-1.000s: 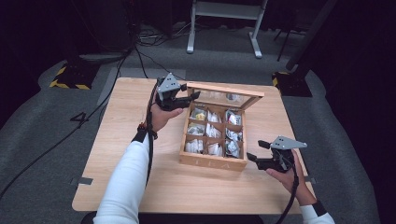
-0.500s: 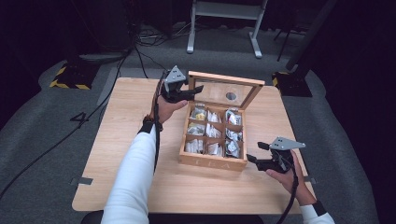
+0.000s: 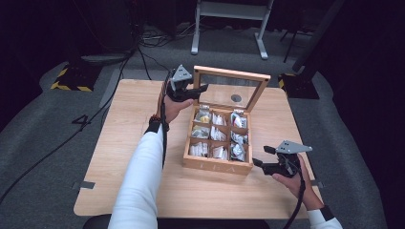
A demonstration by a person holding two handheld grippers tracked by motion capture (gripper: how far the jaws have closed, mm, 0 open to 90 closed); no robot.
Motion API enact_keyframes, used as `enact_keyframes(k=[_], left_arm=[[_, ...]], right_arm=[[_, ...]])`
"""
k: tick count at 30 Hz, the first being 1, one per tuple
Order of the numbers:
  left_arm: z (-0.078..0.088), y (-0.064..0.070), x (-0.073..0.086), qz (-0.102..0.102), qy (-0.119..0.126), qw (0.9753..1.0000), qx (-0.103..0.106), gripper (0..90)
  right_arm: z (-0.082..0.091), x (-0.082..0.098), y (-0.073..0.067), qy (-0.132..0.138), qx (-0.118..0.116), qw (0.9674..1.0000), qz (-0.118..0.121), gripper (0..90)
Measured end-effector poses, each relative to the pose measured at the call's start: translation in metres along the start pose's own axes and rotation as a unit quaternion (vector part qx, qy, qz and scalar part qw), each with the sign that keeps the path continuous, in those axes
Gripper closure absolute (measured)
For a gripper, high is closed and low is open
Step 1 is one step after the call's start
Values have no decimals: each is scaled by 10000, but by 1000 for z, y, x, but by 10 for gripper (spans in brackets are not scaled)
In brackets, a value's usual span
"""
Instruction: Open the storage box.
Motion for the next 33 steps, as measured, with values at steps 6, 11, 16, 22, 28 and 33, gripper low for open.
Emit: enact_keyframes(k=[6,11,16,22,28,33], left_arm=[[-5,-4,0,-34,-54,9999,-109,492],[-10,-8,0,-43,-102,9997,-203,493],[-15,-11,2,57,-82,9995,-307,490],[-19,-14,5,171,-93,9992,-349,485],[-22,-17,10,156,-175,9988,-419,484],[-24,-18,18,170,-278,9983,-487,486]], right_arm=[[1,2,2,12,29,10000,-4,283],[1,6,4,-18,60,10000,-16,285],[4,11,6,-56,74,9999,-50,287],[6,15,8,-82,65,9999,-87,287],[5,16,7,-101,59,9999,-78,286],[4,17,5,-151,45,9999,-49,284]])
Point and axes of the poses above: each handheld gripper's, and its own axes: z roughly backward along the jaws, x roughly out of its underside, y roughly to its right, the point moved 9 cm from there along -z, roughly forward along the jaws, and after that the axes turned 10 degrees about y, right-handed, at the moved point
